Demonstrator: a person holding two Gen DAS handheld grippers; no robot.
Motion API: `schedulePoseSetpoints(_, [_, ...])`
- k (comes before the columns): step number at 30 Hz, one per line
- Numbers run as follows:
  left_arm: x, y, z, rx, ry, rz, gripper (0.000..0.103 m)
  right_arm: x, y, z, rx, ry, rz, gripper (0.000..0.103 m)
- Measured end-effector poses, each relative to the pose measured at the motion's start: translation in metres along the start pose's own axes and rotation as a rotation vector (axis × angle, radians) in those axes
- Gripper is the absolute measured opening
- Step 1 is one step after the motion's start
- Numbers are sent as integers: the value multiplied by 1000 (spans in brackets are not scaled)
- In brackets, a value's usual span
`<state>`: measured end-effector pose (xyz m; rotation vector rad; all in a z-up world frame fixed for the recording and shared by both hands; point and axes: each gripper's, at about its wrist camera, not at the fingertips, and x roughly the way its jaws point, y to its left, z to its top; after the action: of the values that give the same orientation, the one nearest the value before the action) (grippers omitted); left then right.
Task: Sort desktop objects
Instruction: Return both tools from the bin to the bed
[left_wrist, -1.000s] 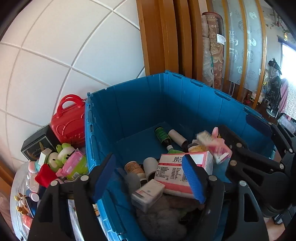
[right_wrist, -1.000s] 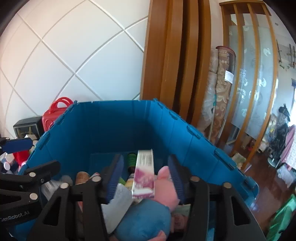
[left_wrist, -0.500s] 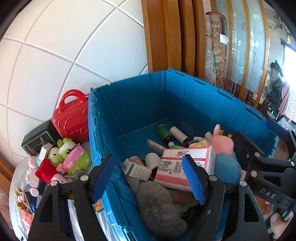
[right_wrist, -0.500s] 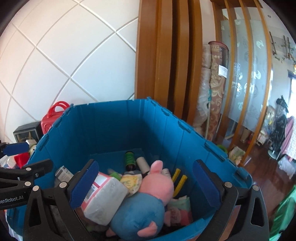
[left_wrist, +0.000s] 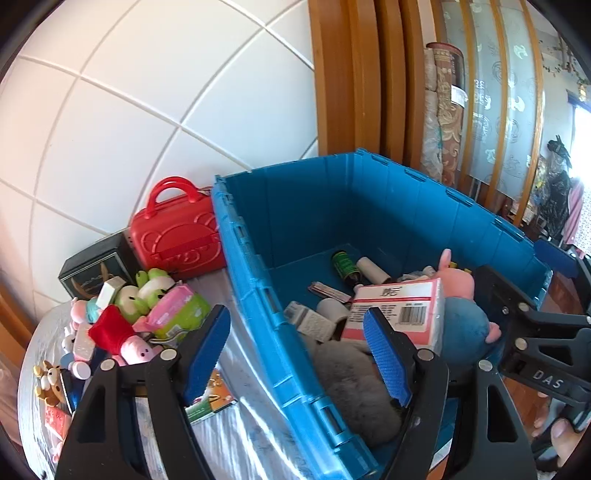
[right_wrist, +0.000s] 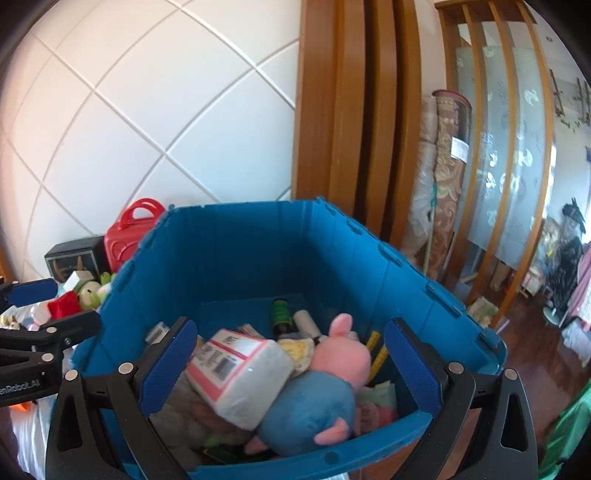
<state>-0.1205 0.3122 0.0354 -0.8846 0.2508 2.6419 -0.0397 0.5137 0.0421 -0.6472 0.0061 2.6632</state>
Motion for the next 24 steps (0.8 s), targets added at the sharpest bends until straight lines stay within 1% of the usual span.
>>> schedulePoseSetpoints(7, [-14, 41, -17, -64, 1, 31, 74, -24, 41, 7, -55, -54, 59, 103])
schedulePoseSetpoints(13, [-18, 91, -42, -137, 52, 74, 74, -33, 90, 10, -107, -73, 125, 103])
schedulePoseSetpoints(16, [-19, 118, -55, -175, 75, 117, 74, -33, 119, 11, -131, -69, 170, 103])
schedulePoseSetpoints(20, [-20, 160, -71, -251, 104, 155, 74, -33, 164, 8, -186, -63, 235, 103])
schedulePoseSetpoints(24, [-22, 195, -86, -276, 119, 212, 74, -31, 208, 4, -237, -52, 288, 103])
